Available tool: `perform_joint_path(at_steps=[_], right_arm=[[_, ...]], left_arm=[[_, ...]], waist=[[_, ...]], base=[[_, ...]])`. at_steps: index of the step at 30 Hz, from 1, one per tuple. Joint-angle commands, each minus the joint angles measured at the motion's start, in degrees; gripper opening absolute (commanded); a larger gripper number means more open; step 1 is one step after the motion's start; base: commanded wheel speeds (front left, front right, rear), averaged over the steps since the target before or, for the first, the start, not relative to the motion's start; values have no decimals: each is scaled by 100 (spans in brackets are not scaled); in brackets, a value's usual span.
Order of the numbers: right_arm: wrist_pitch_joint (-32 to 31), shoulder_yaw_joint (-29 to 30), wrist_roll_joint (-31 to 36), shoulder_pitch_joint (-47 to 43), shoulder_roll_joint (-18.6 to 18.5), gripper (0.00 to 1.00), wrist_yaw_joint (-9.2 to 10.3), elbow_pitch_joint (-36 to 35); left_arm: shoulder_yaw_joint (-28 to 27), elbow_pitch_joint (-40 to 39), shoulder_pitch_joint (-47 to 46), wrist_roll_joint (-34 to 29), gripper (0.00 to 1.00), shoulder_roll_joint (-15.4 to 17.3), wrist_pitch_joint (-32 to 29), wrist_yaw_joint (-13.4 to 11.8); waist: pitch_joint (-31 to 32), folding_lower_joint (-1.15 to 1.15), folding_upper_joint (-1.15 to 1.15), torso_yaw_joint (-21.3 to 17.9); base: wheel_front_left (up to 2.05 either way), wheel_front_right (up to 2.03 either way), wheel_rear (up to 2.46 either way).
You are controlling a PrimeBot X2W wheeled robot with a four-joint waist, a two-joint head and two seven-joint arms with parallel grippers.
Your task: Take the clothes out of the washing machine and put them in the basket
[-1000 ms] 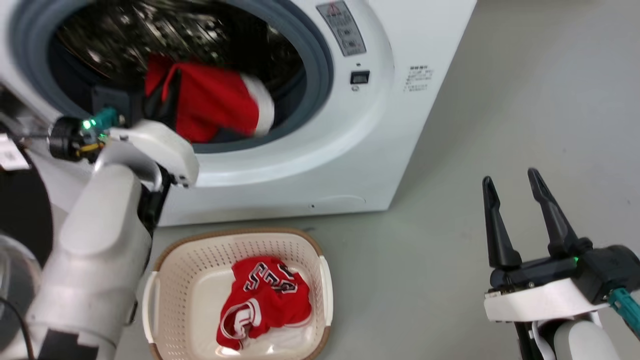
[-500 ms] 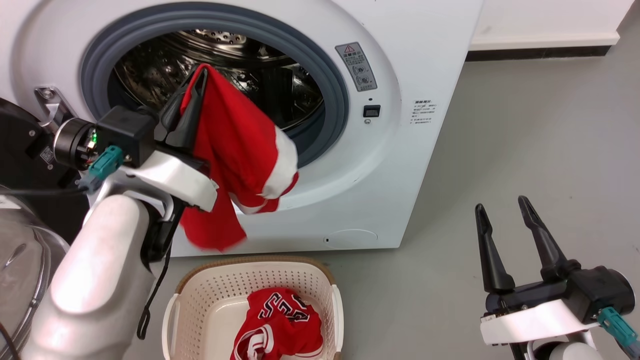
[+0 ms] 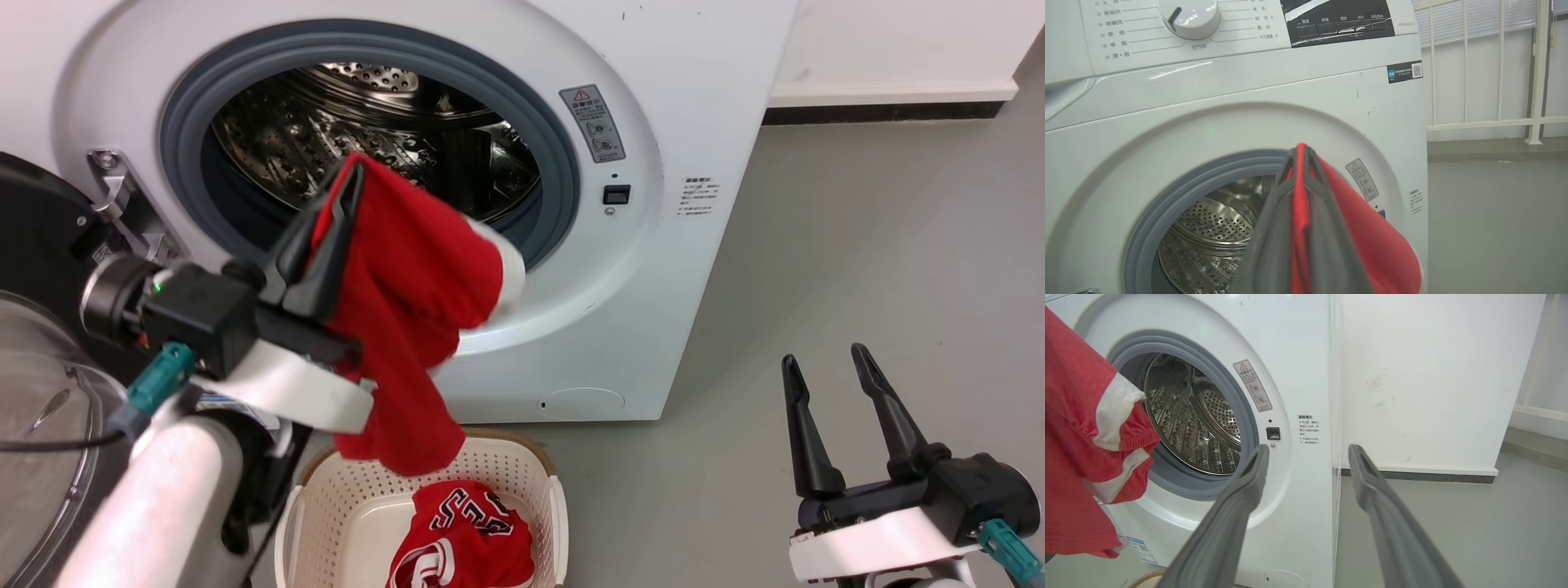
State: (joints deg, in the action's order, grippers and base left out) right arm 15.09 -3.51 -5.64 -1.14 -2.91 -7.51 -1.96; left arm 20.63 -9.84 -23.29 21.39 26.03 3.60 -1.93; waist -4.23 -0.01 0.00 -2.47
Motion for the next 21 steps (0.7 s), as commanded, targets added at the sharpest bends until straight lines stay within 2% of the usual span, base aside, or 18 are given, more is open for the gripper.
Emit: perform_joint_path(at_steps=[1, 11, 15, 21], right_arm=[[12, 2, -36, -17, 6, 100, 4, 2], [12, -24, 23, 178, 6, 100, 4, -75], [12, 5, 32, 293, 6, 100, 4, -87], [12, 21, 43, 547, 6, 100, 4, -139]], left_arm=[[16, -61, 125, 25, 0, 3, -23, -26], [297, 144, 835, 209, 0, -151, -5, -85], [390, 548, 1035, 246, 0, -232, 129, -90], [583, 1434, 1108, 351, 0, -411, 314, 89]], waist=[[-15, 1, 0, 20], [-326, 1, 0, 76], [-560, 1, 0, 50], [-1081, 1, 0, -37]], base=[[0, 0, 0], [0, 0, 0], [0, 0, 0], [0, 0, 0]])
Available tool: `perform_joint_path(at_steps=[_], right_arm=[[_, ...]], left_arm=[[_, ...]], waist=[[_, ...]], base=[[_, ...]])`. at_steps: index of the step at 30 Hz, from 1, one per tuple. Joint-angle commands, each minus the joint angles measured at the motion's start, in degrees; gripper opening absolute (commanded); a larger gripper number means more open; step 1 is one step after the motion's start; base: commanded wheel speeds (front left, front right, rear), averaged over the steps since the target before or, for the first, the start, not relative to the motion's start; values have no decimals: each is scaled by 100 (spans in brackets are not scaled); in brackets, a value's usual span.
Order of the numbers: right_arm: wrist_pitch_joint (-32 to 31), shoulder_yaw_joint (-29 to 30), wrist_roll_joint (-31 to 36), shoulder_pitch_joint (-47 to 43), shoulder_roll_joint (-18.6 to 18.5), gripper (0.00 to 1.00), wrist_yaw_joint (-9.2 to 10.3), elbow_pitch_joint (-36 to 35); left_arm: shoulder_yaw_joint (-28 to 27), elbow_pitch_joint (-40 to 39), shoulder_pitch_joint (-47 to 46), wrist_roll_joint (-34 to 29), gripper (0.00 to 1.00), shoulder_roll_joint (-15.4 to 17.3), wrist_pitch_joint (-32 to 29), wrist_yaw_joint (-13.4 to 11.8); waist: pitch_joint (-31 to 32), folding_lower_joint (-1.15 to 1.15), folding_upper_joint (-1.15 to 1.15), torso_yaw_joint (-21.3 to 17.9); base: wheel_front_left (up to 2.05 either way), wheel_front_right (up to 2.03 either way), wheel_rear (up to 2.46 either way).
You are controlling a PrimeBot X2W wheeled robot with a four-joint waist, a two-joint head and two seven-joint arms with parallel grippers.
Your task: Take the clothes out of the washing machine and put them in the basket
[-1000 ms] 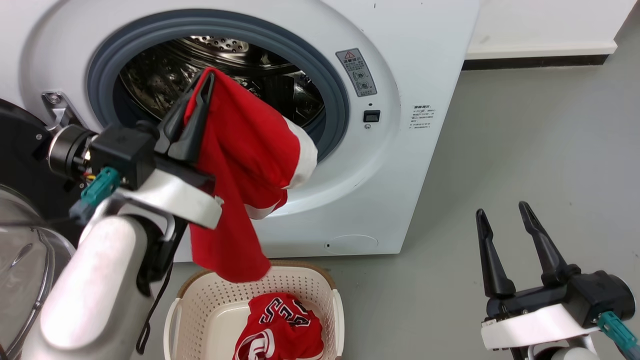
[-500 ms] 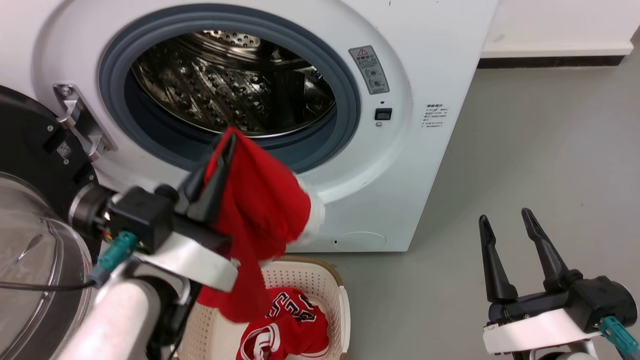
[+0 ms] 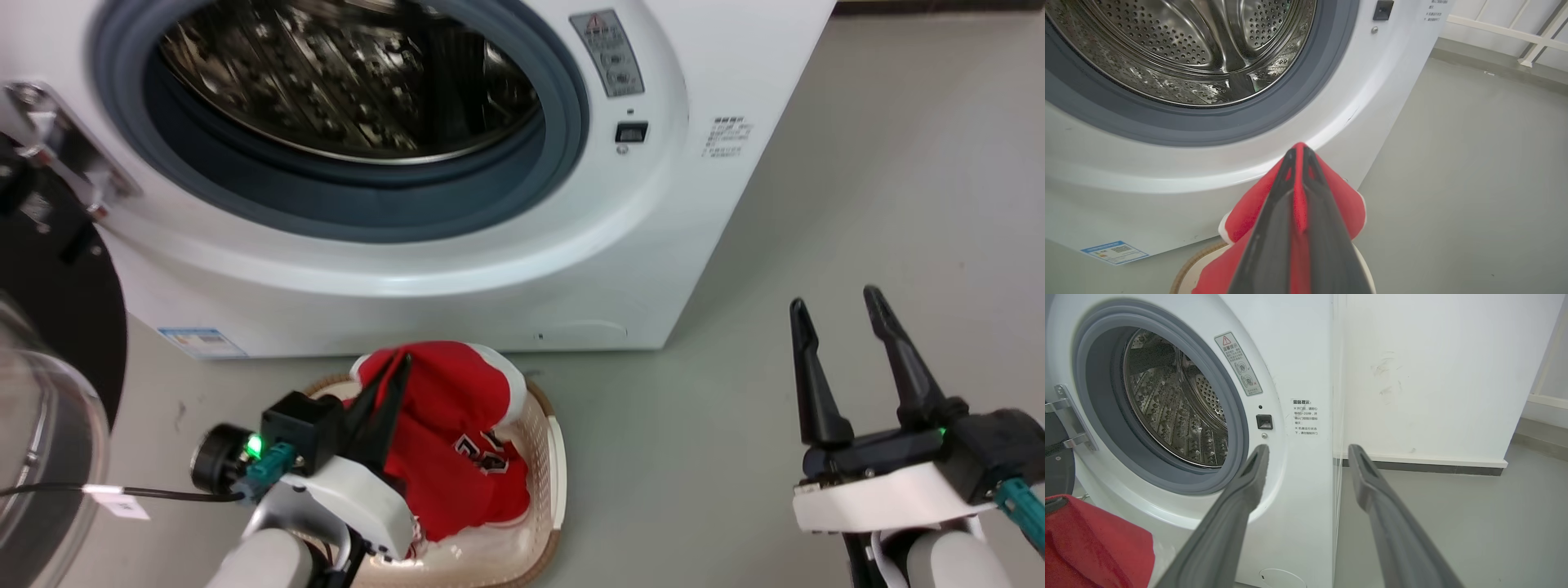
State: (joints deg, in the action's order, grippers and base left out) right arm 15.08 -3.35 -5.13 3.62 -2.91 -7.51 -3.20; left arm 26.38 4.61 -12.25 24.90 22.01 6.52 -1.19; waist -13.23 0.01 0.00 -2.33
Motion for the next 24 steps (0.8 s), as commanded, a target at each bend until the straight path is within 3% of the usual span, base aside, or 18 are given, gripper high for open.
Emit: perform_joint_path(at_steps=[1, 16, 24], right_arm=[[13, 7, -9, 130, 6, 100, 4, -26], [13, 183, -148, 988, 6, 100, 4, -219], [13, 277, -230, 1299, 6, 100, 4, -324]], left_arm=[[38, 162, -30, 9, 0, -47, 58, 44], [328, 3505, -1499, 43, 0, -646, 541, 621], [625, 5064, -2540, -110, 0, -846, 589, 781]], waist=[[-295, -1, 0, -76], [-2022, -1, 0, -464], [-2713, -1, 0, -632]], base=[[0, 0, 0], [0, 0, 0], [0, 0, 0]])
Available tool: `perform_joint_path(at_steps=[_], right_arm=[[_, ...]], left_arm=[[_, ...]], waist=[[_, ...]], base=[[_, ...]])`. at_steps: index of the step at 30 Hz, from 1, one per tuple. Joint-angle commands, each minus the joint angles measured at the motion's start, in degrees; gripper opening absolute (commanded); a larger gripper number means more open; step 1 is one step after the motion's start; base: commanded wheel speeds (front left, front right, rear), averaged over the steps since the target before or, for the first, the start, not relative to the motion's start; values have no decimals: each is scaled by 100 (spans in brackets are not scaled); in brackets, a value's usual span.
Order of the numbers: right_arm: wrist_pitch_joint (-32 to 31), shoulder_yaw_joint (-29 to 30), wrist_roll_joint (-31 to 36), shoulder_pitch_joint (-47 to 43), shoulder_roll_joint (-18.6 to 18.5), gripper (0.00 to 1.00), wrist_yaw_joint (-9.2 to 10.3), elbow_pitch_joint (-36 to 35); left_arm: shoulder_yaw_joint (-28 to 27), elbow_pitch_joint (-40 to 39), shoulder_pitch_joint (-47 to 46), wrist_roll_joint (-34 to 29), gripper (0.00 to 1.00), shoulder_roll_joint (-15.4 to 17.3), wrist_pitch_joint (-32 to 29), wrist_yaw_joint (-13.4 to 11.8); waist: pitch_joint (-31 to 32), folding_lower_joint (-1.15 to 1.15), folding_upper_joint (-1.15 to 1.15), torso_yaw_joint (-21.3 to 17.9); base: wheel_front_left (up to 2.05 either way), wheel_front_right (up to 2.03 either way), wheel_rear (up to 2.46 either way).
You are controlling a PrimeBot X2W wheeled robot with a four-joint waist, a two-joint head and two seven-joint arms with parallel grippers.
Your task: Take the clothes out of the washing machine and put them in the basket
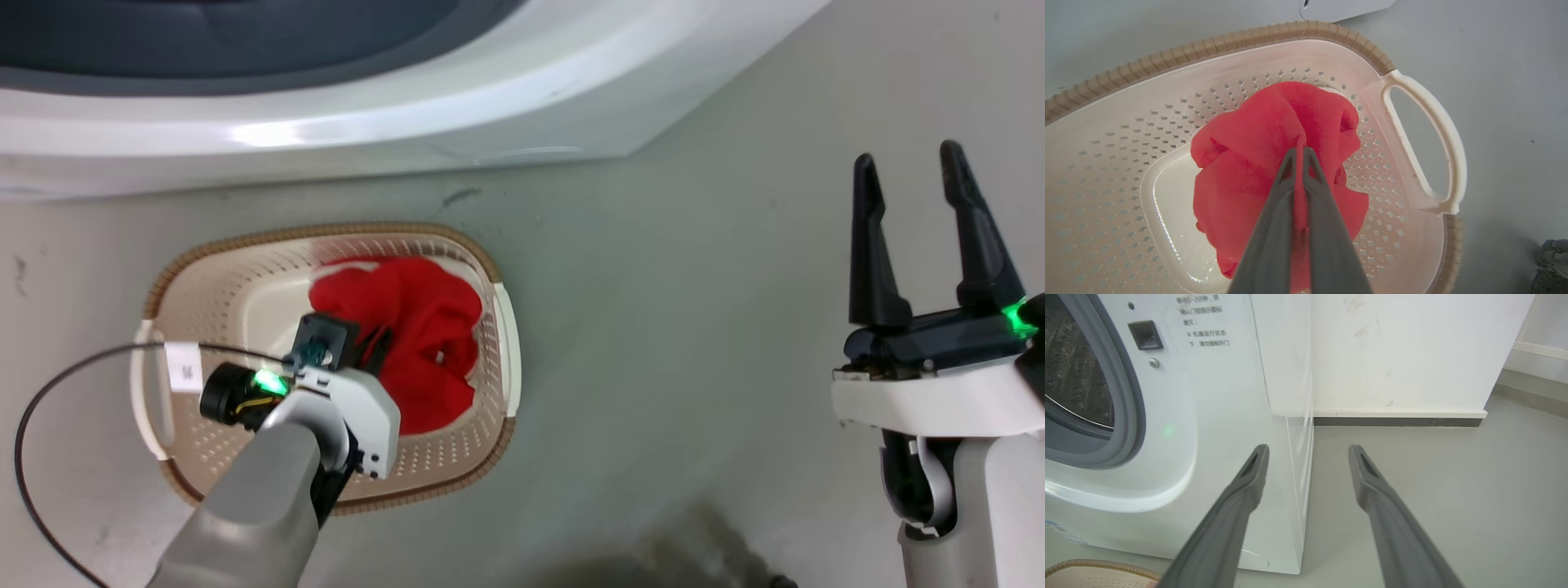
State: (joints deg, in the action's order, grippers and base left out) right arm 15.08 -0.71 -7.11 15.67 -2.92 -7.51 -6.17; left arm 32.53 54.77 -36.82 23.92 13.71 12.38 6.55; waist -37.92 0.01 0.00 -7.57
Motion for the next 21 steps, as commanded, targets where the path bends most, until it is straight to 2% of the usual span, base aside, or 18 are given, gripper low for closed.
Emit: perform_joint_path(at_steps=[1, 6, 10, 16, 17, 18, 19, 21], right_arm=[[13, 28, -39, 120, 8, 100, 4, -41], [13, 43, -84, 261, 8, 100, 4, -83], [13, 67, -124, 368, 7, 100, 4, -95], [13, 117, -181, 397, 7, 100, 4, -101], [13, 119, -182, 402, 7, 100, 4, -94], [13, 123, -182, 406, 7, 100, 4, -85], [13, 129, -179, 403, 7, 100, 4, -67], [13, 140, -168, 377, 7, 100, 4, -27]], left_arm=[[52, 221, -213, -35, 0, -40, -24, 23], [282, 925, -772, -151, 0, -133, -114, 59], [261, 1404, -1073, -29, 0, -180, -213, 73], [312, 1727, -1212, 45, 0, -230, -393, 78], [317, 1749, -1227, 56, 9, -237, -399, 75], [323, 1770, -1235, 67, 47, -240, -400, 77], [346, 1784, -1238, 62, 100, -244, -365, 79], [366, 1811, -1187, 94, 100, -271, -337, 81]], waist=[[-323, -1, 0, -115], [-655, -1, 0, -171], [-841, -1, 0, -219], [-975, -1, 0, -259], [-979, -1, 0, -260], [-975, -1, 0, -259], [-958, -1, 0, -253], [-888, -1, 0, -234]], base=[[0, 0, 0], [0, 0, 0], [0, 0, 0], [0, 0, 0], [0, 0, 0], [0, 0, 0], [0, 0, 0], [0, 0, 0]])
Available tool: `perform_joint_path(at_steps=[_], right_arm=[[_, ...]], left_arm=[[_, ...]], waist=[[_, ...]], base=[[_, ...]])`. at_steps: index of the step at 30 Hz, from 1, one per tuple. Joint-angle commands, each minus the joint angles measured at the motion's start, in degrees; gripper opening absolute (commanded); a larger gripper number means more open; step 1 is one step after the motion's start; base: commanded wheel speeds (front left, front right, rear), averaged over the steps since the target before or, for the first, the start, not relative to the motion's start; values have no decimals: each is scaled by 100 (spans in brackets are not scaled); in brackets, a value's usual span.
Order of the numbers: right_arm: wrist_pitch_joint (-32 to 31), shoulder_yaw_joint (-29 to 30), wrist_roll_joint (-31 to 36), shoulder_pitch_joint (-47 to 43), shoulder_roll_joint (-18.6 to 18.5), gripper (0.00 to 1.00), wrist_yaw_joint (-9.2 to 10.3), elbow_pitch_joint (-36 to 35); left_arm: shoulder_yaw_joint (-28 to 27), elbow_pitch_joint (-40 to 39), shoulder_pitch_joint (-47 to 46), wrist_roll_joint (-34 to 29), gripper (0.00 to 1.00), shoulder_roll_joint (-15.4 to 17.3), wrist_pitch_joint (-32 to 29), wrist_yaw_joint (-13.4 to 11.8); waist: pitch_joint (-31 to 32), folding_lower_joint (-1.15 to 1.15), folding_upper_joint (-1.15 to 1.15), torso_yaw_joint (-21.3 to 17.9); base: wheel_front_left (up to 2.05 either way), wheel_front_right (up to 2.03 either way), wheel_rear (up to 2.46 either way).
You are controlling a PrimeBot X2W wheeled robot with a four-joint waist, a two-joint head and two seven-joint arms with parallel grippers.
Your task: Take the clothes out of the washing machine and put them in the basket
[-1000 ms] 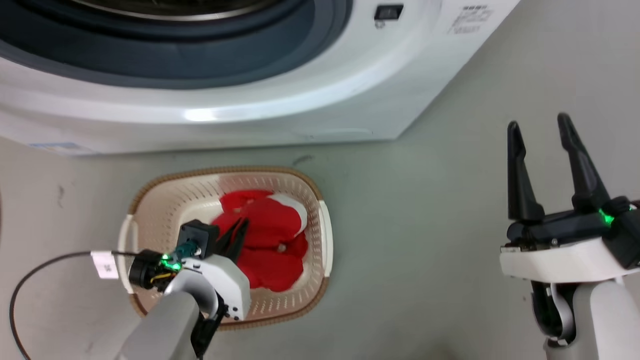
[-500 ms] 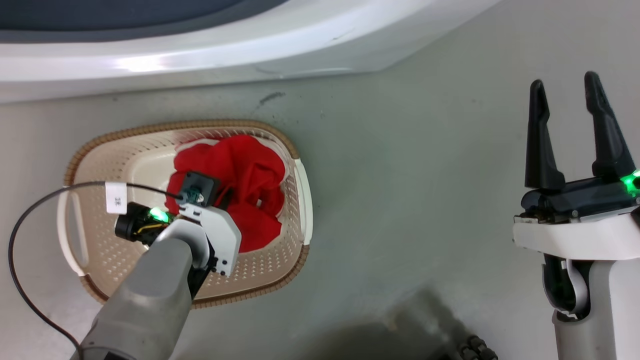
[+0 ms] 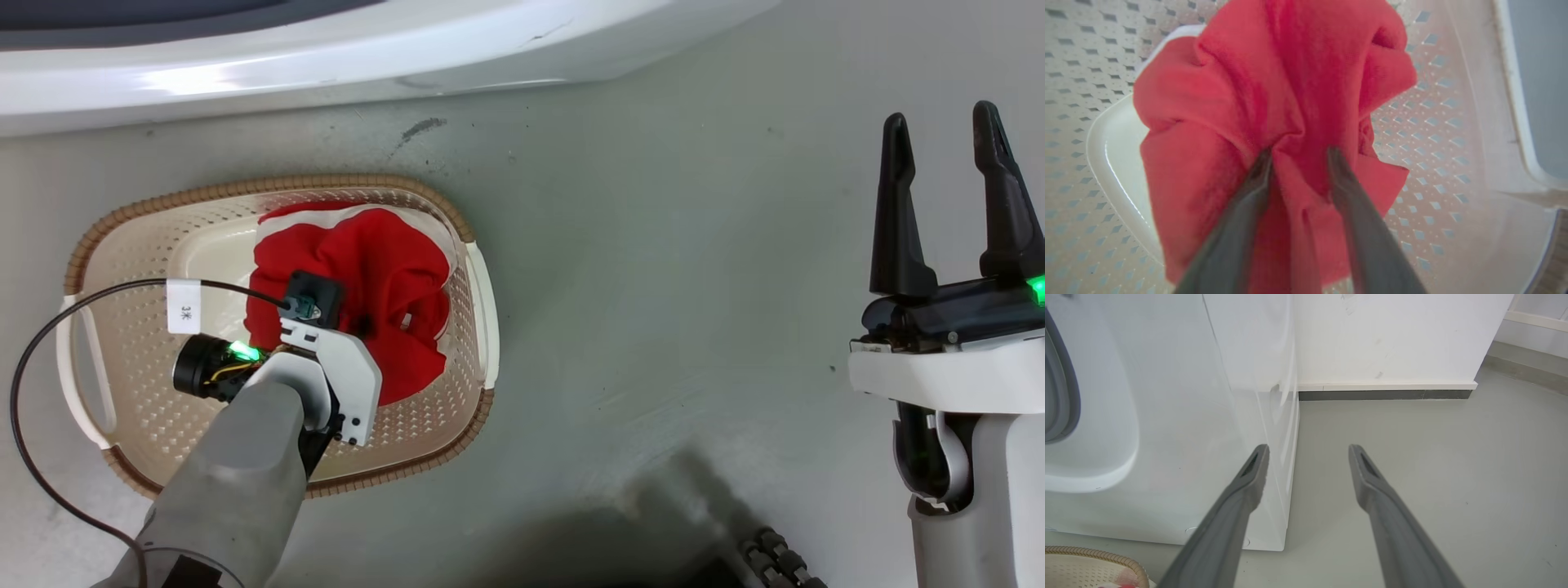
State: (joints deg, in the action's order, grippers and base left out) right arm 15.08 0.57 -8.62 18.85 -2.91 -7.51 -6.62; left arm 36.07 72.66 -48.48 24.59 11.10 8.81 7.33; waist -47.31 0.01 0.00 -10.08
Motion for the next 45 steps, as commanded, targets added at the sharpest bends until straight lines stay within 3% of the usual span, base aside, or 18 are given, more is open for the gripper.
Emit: perform_joint_path(at_steps=[1, 15, 22, 31, 45], right_arm=[[13, 30, -16, 41, 6, 100, 4, 35], [13, 101, 145, -468, 4, 100, 4, 372], [13, 113, 206, -747, 4, 100, 4, 500], [13, 141, 273, -1158, 4, 100, 4, 624], [13, 142, 306, -1720, 4, 100, 4, 722]], left_arm=[[21, 30, 11, 37, 100, -29, 53, 5], [-83, -273, 537, 271, 100, -277, 641, -4], [-548, -1715, 1303, 45, 100, -157, 637, -421], [-1280, -3127, 2252, -430, 100, -189, 639, -782], [-2825, -5323, 3878, -1250, 100, -480, 639, -888]], waist=[[100, -1, 0, 34], [1426, -1, 0, 477], [2102, -1, 0, 701], [2842, -1, 0, 901], [3822, -1, 0, 1031]], base=[[0, 0, 0], [0, 0, 0], [0, 0, 0], [0, 0, 0], [0, 0, 0]])
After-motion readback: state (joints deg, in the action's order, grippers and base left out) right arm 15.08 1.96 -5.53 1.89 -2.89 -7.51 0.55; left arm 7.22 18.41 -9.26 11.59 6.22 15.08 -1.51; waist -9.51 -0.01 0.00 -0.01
